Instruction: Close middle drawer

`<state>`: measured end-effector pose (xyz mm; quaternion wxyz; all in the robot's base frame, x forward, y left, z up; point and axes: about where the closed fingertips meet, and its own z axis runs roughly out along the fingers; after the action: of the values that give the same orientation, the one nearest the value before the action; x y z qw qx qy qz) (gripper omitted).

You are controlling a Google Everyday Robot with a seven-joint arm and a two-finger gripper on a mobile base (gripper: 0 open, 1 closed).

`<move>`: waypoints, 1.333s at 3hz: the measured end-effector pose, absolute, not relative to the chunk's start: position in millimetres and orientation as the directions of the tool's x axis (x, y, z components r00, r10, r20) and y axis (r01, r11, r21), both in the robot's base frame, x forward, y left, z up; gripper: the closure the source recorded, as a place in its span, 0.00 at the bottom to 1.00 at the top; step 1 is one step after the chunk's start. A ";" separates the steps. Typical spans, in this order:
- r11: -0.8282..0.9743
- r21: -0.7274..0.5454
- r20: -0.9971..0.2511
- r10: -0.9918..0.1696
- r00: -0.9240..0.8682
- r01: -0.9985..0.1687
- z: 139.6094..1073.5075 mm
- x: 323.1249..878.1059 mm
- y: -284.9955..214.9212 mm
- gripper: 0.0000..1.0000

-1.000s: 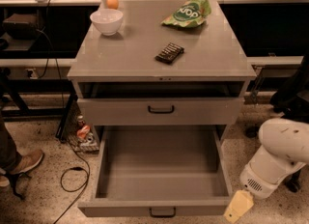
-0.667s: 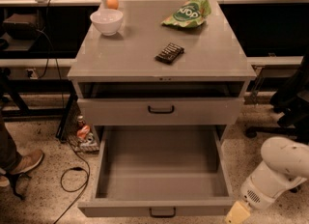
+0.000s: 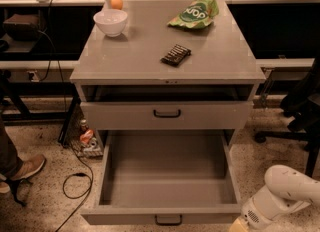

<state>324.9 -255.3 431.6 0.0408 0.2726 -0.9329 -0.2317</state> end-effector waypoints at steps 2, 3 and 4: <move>0.743 0.423 -0.178 -0.493 -0.852 -0.518 399.4 349.7 -226.0 1.00; 0.740 0.427 -0.188 -0.489 -0.852 -0.519 397.5 351.5 -224.6 1.00; 0.733 0.437 -0.213 -0.479 -0.852 -0.521 393.3 355.8 -221.3 1.00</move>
Offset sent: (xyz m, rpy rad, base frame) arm 0.0428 0.0455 -0.0421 0.0666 -0.1920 -0.0452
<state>355.8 -221.3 393.3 -0.0428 0.2687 -0.9299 -0.2476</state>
